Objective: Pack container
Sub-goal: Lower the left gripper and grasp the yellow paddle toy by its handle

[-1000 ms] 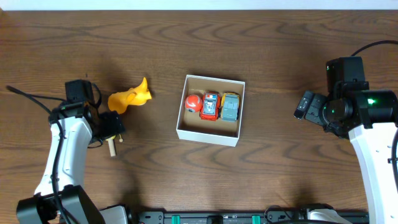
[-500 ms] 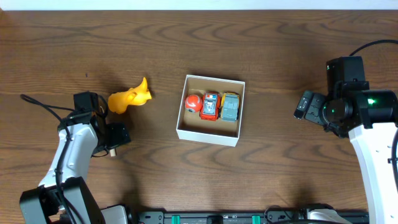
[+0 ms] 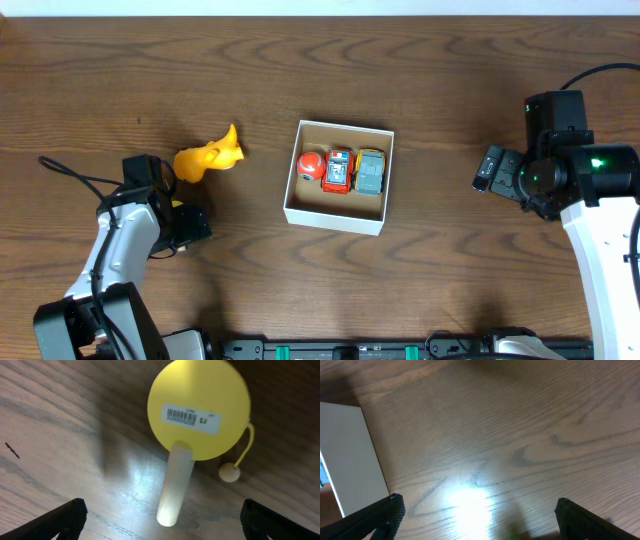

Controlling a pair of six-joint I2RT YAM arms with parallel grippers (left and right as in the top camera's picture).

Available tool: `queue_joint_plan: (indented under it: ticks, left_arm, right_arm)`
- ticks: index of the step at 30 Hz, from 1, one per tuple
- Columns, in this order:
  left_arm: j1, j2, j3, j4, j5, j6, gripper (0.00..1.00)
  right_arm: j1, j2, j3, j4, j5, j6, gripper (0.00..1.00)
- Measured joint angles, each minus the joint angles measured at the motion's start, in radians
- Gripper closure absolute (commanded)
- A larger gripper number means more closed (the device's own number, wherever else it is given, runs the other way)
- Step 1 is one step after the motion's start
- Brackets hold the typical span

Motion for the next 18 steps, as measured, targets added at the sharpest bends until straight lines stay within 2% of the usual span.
queue_joint_plan:
  ticks: [15, 18]
  left_arm:
    - [0.0, 0.077, -0.002, 0.032, -0.013, 0.001, 0.02]
    - [0.0, 0.087, 0.006, 0.032, -0.006, 0.001, 0.07]
  right_arm:
    - [0.0, 0.0, 0.0, 0.0, 0.0, -0.003, 0.01]
    - [0.0, 0.0, 0.0, 0.0, 0.0, -0.003, 0.01]
